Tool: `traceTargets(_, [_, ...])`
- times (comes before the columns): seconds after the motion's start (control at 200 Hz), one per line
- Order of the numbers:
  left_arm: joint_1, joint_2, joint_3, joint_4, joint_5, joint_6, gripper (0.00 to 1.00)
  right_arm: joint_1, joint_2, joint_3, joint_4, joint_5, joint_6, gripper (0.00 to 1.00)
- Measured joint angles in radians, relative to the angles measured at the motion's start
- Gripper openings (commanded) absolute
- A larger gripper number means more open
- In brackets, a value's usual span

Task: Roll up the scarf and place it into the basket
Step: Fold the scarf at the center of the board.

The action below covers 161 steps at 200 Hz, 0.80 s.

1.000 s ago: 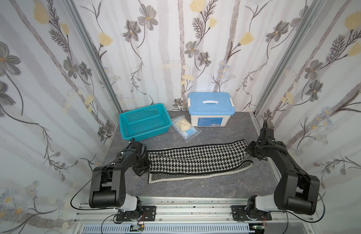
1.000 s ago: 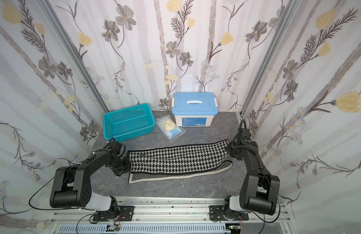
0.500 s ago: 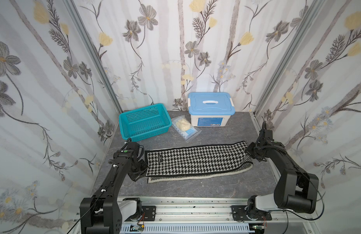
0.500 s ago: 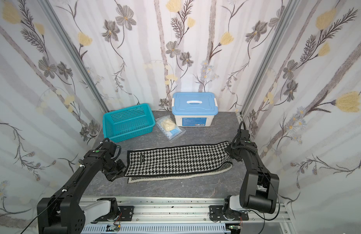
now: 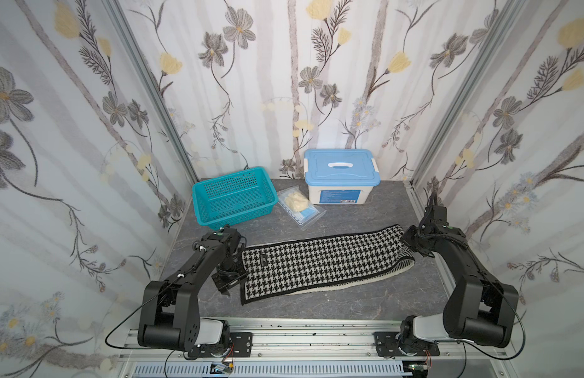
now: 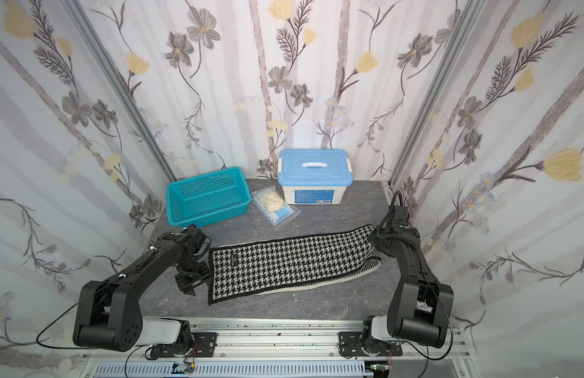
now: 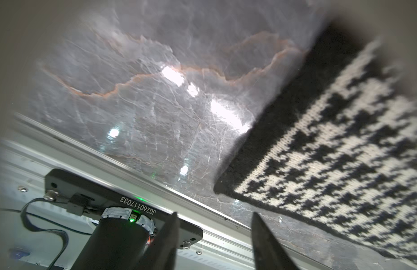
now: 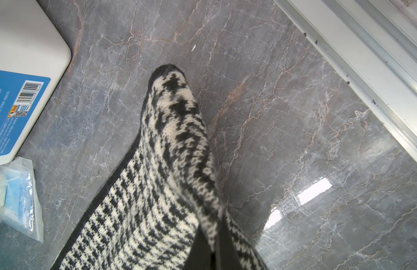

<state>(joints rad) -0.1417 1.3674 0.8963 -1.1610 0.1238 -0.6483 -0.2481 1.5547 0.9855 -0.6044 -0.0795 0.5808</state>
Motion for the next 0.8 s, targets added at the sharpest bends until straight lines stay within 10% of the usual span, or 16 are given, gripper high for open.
traceTargets(0.235, [-0.09,-0.074,0.22,-0.028,0.025,0.017,0.88,-0.001,-0.066,0.026,-0.058,-0.024,-0.014,0.0])
traceTargets(0.804, [-0.422,0.298,0.055,0.724,0.22,-0.134,0.84,0.05,-0.286,0.097,-0.23,-0.109,-0.035,0.0])
